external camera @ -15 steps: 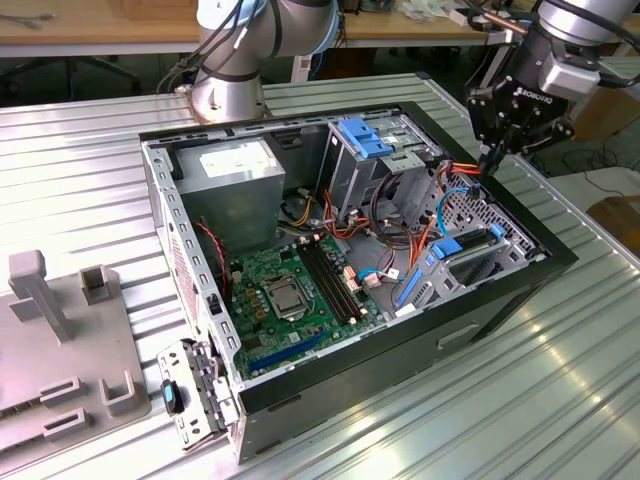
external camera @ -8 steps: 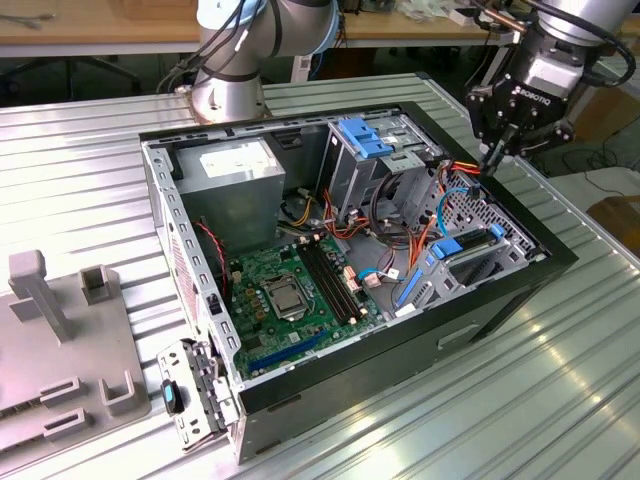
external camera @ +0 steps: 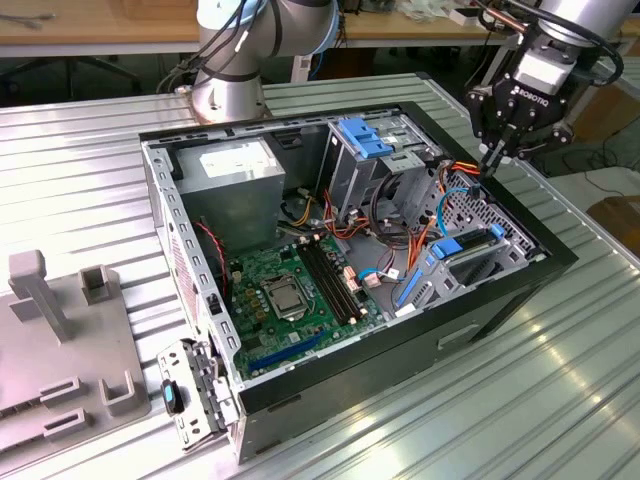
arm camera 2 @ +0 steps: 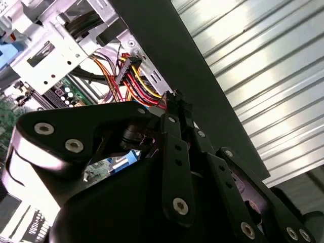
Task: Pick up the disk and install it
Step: 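Insert the first disk wire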
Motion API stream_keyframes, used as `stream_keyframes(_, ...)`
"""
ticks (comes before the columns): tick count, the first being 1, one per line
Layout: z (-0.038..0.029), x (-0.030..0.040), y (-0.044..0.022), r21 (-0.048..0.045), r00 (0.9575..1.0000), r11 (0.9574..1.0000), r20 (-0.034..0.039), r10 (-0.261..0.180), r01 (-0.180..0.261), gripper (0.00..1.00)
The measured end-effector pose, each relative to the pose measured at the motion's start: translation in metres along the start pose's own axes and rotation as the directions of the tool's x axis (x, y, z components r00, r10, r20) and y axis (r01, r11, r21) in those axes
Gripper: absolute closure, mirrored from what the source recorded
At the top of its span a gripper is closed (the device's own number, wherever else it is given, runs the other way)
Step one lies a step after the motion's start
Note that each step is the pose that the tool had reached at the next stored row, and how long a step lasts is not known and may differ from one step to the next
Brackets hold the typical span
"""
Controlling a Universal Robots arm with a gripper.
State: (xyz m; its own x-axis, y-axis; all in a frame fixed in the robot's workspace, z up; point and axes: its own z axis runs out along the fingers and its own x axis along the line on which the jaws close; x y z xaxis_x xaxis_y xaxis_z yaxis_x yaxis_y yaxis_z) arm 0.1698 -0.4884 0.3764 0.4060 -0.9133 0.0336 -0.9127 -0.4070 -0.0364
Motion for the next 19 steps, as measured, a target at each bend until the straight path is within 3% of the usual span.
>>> stream_keyframes(4,0.0004,-0.0005,0.0008,-0.002,0.9982,0.9982,-0.0023,0.06,-0.06,0.84)
stream_keyframes(8,0.0001,-0.0052,0.0116,-0.002,0.9979,0.9979,-0.0023,0.065,-0.065,0.84)
stream_keyframes(10,0.0003,-0.0052,0.0116,-0.003,0.9956,0.9956,-0.0035,0.094,-0.094,0.84)
stream_keyframes(12,0.0009,-0.0052,0.0117,-0.0045,0.9895,0.9895,-0.0057,0.144,-0.144,0.84)
stream_keyframes(19,0.0017,-0.001,0.0235,-0.0047,0.9884,0.9884,-0.0058,0.152,-0.152,0.84)
